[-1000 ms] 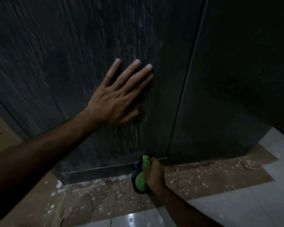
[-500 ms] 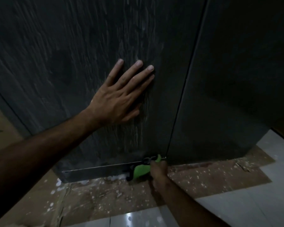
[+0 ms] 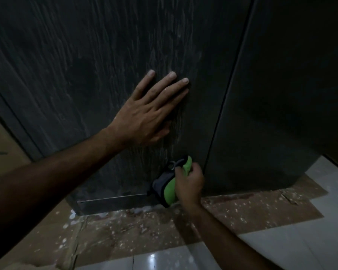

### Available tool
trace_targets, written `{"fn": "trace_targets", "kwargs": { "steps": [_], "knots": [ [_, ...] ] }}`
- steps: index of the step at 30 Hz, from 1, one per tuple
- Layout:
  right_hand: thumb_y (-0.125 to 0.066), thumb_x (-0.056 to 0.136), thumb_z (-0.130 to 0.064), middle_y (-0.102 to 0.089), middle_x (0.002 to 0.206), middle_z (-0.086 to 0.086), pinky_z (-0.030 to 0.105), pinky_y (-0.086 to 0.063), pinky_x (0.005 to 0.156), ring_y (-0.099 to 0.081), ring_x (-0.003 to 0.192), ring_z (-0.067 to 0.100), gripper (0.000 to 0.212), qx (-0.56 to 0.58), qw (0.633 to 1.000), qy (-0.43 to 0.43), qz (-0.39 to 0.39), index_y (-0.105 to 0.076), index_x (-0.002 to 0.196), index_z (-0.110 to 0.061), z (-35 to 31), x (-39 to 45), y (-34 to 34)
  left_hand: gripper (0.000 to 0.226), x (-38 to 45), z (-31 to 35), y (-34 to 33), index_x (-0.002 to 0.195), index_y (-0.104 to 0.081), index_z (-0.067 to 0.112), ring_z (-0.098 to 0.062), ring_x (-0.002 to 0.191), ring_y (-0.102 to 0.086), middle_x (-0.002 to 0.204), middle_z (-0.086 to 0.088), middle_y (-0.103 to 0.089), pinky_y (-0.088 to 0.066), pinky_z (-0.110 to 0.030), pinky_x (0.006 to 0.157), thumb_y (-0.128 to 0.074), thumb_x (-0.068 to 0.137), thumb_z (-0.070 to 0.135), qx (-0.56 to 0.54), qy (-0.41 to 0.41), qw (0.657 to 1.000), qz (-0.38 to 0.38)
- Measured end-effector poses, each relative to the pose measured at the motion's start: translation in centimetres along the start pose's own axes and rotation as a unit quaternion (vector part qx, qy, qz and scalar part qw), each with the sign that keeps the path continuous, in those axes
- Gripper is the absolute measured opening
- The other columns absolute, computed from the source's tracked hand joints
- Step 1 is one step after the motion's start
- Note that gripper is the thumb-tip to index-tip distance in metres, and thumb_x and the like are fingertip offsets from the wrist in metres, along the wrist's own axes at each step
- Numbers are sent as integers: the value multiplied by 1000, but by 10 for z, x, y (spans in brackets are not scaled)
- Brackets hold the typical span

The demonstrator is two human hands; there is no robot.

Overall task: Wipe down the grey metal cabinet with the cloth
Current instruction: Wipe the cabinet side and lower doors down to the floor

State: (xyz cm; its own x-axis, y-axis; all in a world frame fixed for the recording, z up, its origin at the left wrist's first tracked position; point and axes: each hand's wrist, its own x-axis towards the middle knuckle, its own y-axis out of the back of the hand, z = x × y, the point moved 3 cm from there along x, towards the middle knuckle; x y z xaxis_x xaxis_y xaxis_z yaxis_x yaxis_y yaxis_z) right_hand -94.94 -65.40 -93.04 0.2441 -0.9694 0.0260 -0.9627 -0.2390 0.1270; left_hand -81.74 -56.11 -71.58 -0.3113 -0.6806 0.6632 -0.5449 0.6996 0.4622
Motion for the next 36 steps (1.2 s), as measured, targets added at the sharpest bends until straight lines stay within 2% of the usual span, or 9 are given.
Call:
{"fn": "trace_targets", "kwargs": {
  "steps": [6,8,11,14,19,22,27,33,36],
  "knots": [
    [-68,96,-15,-66,101,7,26,-46,70,-66,99,27,16,-104,981,-61,-154,-61,109,-9,15,-19,-7,64,0,-7,18,159,-42,5,-37,156,-31,167,-18,-36,-24,-55,128,-57,102,31,-47,20,999,20],
    [-71,92,-11,-64,92,7,23,-44,63,-66,92,27,11,-102,984,-65,-132,-63,99,-7,0,-15,-6,59,-1,-12,23,157,-45,5,-38,155,-34,165,-18,-40,-24,-56,128,-57,103,26,-47,23,998,38],
    [-76,87,-18,-58,69,-7,20,-38,52,-56,63,5,22,-6,997,67,-29,-57,76,-20,-67,-3,5,57,-2,-32,27,157,-45,6,-36,155,-32,165,-17,-40,-18,-57,130,-54,104,25,-46,59,995,65],
    [-72,90,-26,-62,81,-13,12,-39,63,-54,71,-5,11,8,959,278,60,-65,97,-22,-132,0,19,56,0,-43,30,155,-47,5,-36,153,-34,162,-18,-43,-20,-61,127,-55,103,24,-37,85,992,86],
    [-68,82,4,-60,114,19,42,-56,87,-61,103,35,42,-280,851,435,-93,-71,122,-9,-102,-29,11,59,1,-42,33,155,-46,2,-37,154,-32,163,-19,-42,-21,-62,127,-57,100,20,-44,81,992,88],
    [-67,75,11,-61,109,23,50,-56,80,-60,96,42,46,-242,847,471,-50,-74,117,-8,-117,-16,20,62,5,-47,35,157,-42,2,-36,155,-30,164,-19,-40,-19,-60,128,-57,100,22,-26,100,990,97],
    [-54,85,-12,-53,127,12,22,-38,95,-52,112,29,41,-132,845,504,118,-68,123,-19,-213,15,22,66,12,-57,37,159,-39,2,-35,156,-26,166,-19,-36,-15,-60,129,-57,101,27,-9,131,986,106],
    [-81,77,1,-69,119,22,49,-57,76,-67,95,43,36,-310,695,649,2,-80,110,-14,-179,-5,29,66,20,-64,42,159,-38,1,-34,156,-25,167,-19,-35,-13,-58,130,-57,101,26,-12,140,984,114],
    [-70,76,8,-64,117,27,48,-55,80,-62,97,45,37,-206,755,614,99,-78,108,-8,-247,19,48,65,28,-72,51,159,-38,2,-34,157,-24,167,-19,-34,-11,-55,131,-55,102,28,-12,162,978,130]
  ]
}}
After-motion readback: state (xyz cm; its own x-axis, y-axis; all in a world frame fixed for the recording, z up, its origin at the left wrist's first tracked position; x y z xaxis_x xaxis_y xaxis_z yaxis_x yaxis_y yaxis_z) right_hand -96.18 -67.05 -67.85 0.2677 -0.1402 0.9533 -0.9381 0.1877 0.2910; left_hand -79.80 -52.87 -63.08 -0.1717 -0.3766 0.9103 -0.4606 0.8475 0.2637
